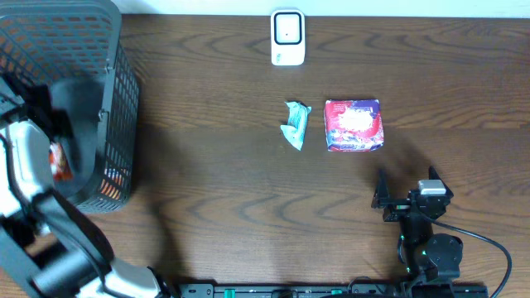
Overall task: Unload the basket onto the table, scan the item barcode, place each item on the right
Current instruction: 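Reach the left gripper into the basket and grasp the red candy bar, then place the red candy bar left of the green packet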
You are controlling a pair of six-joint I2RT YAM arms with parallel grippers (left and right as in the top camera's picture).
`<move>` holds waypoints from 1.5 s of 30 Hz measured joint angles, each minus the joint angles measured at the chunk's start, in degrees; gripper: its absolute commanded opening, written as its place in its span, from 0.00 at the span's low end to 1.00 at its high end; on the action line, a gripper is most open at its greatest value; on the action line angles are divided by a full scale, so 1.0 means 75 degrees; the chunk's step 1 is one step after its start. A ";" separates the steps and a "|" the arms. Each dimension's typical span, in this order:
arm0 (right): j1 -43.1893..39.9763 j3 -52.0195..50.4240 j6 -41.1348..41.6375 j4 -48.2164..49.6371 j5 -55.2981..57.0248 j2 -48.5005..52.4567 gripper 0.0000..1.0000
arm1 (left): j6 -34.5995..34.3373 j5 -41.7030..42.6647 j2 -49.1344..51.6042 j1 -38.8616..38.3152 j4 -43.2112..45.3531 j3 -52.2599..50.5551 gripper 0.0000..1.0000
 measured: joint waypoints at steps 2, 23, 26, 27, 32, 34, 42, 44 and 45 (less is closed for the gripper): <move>0.0000 0.0000 0.0000 0.0000 0.0000 0.0000 0.99 | -0.0350 0.0446 -0.0679 -0.0105 0.0216 0.0090 0.07; 0.0000 0.0000 0.0000 0.0003 0.0000 0.0000 0.99 | -0.5333 0.3654 -0.4336 -0.4409 0.1708 0.0245 0.07; 0.0000 0.0000 0.0000 0.0003 0.0000 0.0000 0.99 | -0.5607 0.3072 -0.4074 -0.5476 0.0790 0.0254 0.07; 0.0000 0.0000 0.0000 0.0003 0.0000 0.0000 0.99 | -0.5706 0.2748 -0.3888 -0.5820 0.0498 0.0254 0.07; 0.0000 0.0000 0.0000 0.0000 -0.0003 0.0000 0.99 | -0.5983 0.1620 -0.2498 -0.7000 0.0125 0.0251 0.08; 0.0000 0.0000 0.0000 0.0000 -0.0003 0.0000 0.99 | -0.6003 0.1259 -0.1798 -0.7350 0.0236 0.0251 0.07; 0.0000 0.0000 0.0000 0.0000 0.0000 0.0000 0.99 | -0.5712 0.0280 0.0673 -0.7740 0.0318 0.0251 0.63; 0.0000 0.0000 0.0000 0.0000 0.0000 0.0000 0.99 | -0.5689 0.0207 0.1055 -0.7734 0.0323 0.0251 0.83; 0.0000 0.0000 0.0000 0.0000 0.0000 0.0000 0.99 | -0.5677 0.0198 0.1151 -0.7734 0.0341 0.0245 0.84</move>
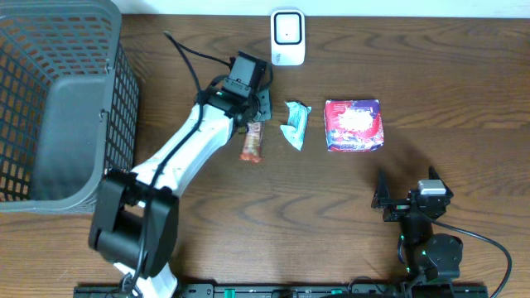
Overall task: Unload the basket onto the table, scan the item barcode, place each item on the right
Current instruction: 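Place the red candy bar left of the green packet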
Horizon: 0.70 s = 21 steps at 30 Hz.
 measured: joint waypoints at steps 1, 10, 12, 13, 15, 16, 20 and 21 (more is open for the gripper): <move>0.0000 0.0000 0.0000 0.0000 0.0000 0.0000 0.99 | 0.0070 -0.0017 0.0038 0.0000 0.0015 -0.0006 0.86; 0.0000 0.0000 0.0000 0.0000 0.0000 0.0000 0.99 | 0.1317 -0.0044 -0.1425 0.0277 -0.0149 0.0595 0.92; 0.0000 0.0000 0.0000 0.0003 0.0000 0.0000 0.99 | 0.1431 -0.0050 -0.2139 0.0606 -0.0041 0.0918 0.93; 0.0000 0.0000 0.0000 0.0000 0.0000 0.0000 0.99 | 0.1489 -0.0052 -0.2565 0.0877 0.0052 0.1116 0.94; 0.0000 0.0000 0.0000 0.0000 0.0000 0.0000 0.99 | 0.1568 -0.0064 -0.3354 0.1635 0.0329 0.1437 0.96; 0.0000 0.0000 0.0000 0.0000 -0.0003 0.0000 0.99 | 0.1580 -0.0052 -0.3745 0.2174 0.0478 0.1556 0.96; 0.0000 0.0000 0.0000 0.0000 0.0000 0.0000 0.99 | 0.1594 -0.0204 -0.4637 0.4331 0.0586 0.1737 0.96; 0.0000 0.0000 0.0000 0.0000 0.0000 0.0000 0.99 | 0.1594 -0.0221 -0.4712 0.4715 0.0519 0.1740 0.96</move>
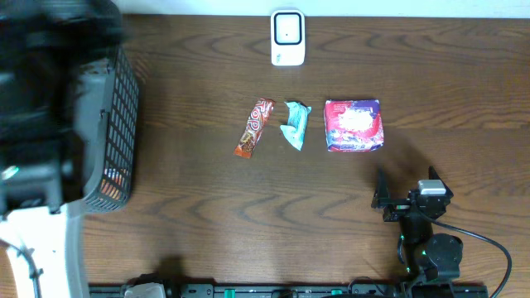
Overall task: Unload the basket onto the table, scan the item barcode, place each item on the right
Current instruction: 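Place the red candy bar left of the green packet, then reach the left gripper into the basket and grasp the orange snack bar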
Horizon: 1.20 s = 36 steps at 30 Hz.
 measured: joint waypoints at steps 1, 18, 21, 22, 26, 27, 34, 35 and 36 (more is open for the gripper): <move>0.0000 0.0000 0.0000 0.0000 0.0000 0.0000 0.99 | 0.0003 0.0006 -0.0032 0.0519 -0.0149 0.0006 0.96; 0.0000 0.0000 0.0000 0.0000 -0.0003 0.0000 0.99 | -0.0271 -0.0006 0.3491 0.2856 -0.4497 -0.0207 0.98; 0.0000 0.0000 0.0000 0.0000 0.0000 0.0000 0.99 | -0.1440 -0.0166 0.3896 0.2859 -0.5319 -0.0213 0.98; 0.0000 0.0000 0.0000 0.0000 -0.0003 0.0000 0.99 | -0.1886 -0.0175 0.4001 0.2859 -0.5441 -0.0213 0.98; 0.0000 0.0000 0.0000 0.0000 -0.0003 0.0000 0.99 | -0.3328 0.0125 0.4284 0.2856 -0.5776 -0.0213 0.98; 0.0000 0.0000 0.0000 0.0000 -0.0003 0.0000 0.99 | -0.3506 0.0216 0.4307 0.2853 -0.5814 -0.0213 0.98; 0.0000 0.0000 0.0000 0.0000 0.0000 0.0000 0.99 | -0.4153 0.0498 0.4325 0.2675 -0.5811 -0.0516 0.98; 0.0000 0.0000 0.0000 0.0000 0.0000 0.0000 0.99 | -0.4237 0.0516 0.4325 0.2623 -0.5808 -0.0603 0.98; 0.0000 0.0000 0.0000 0.0000 0.0000 0.0000 0.99 | -0.4304 0.0525 0.4325 0.2576 -0.5788 -0.0697 0.98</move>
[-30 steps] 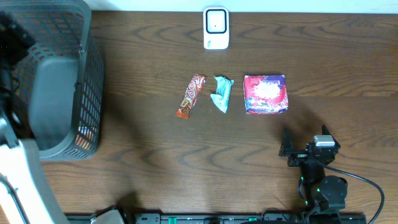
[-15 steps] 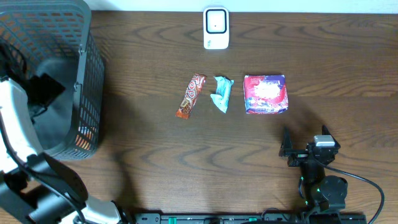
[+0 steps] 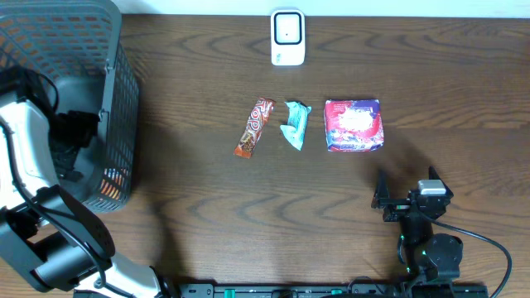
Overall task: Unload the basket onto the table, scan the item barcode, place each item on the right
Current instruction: 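Reach the left gripper into the basket and grasp the orange snack bar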
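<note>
A white barcode scanner (image 3: 287, 37) stands at the far middle of the table. In front of it lie three items in a row: a red-orange snack bar (image 3: 254, 127), a teal wrapper (image 3: 295, 124) and a red-purple packet (image 3: 354, 125). My left arm reaches into the grey mesh basket (image 3: 116, 91) at the far left. Its left gripper (image 3: 70, 136) is low inside the basket, dark against the floor, so its jaws cannot be read. The right gripper (image 3: 380, 189) rests near the front right, showing no gap, away from every item.
Something orange (image 3: 116, 178) shows through the basket's front wall. The table's far edge runs just behind the scanner. The right arm's base and cable (image 3: 464, 236) sit at the front right edge.
My left arm was a large blur over the basket; now it reaches down inside the basket. The three items, the scanner and the right arm have not moved.
At first my left gripper was in the basket with something red-orange at it, and only two items lay on the table. Then it was at the table with the snack bar beside the teal wrapper. Then the bar lay free and the arm was back at the basket.
</note>
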You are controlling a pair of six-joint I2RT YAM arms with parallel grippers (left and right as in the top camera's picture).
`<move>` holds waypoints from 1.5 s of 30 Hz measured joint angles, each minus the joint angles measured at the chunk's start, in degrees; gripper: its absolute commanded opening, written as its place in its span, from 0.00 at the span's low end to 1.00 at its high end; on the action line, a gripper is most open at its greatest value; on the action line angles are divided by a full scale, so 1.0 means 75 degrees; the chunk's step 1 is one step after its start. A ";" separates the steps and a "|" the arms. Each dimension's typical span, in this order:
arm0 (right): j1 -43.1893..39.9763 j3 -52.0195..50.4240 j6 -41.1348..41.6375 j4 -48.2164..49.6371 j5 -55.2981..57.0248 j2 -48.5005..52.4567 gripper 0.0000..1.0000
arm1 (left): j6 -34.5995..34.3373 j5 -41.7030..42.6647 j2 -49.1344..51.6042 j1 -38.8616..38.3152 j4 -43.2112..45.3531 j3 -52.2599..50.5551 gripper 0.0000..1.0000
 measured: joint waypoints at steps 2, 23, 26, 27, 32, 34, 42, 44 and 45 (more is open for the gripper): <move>-0.0003 0.0000 0.0000 0.0000 -0.0003 0.0000 0.99 | -0.0152 0.0044 0.0009 -0.0082 0.0093 -0.0201 0.98; 0.0000 0.0000 0.0000 0.0000 -0.0003 0.0000 0.99 | -0.0965 0.0076 0.0035 -0.0128 0.1836 -0.2500 0.86; 0.0000 0.0000 0.0000 0.0003 0.0000 0.0000 0.99 | -0.0988 0.0055 0.0023 -0.0119 0.2224 -0.2757 0.45; 0.0000 0.0000 0.0000 -0.0003 -0.0003 0.0000 0.99 | -0.0994 0.0137 0.0035 -0.0117 0.2358 -0.2827 0.36; 0.0000 0.0000 0.0000 0.0000 0.0000 0.0000 0.99 | -0.0985 0.0166 -0.0015 -0.0122 0.2486 -0.2882 0.07; 0.0000 0.0000 0.0000 0.0000 0.0000 0.0000 0.99 | -0.0988 0.0169 -0.0017 -0.0119 0.2567 -0.2888 0.07; 0.0000 0.0000 0.0000 0.0000 -0.0003 0.0000 0.99 | -0.0772 0.0169 -0.0114 0.0233 0.2626 -0.2142 0.07; 0.0000 0.0000 0.0000 0.0003 0.0000 0.0000 0.99 | -0.0729 0.0172 -0.0399 0.0396 0.2634 -0.1635 0.07; 0.0000 0.0000 0.0000 0.0003 0.0000 0.0000 0.99 | -0.0720 0.0163 -0.0603 0.0466 0.2652 -0.1376 0.07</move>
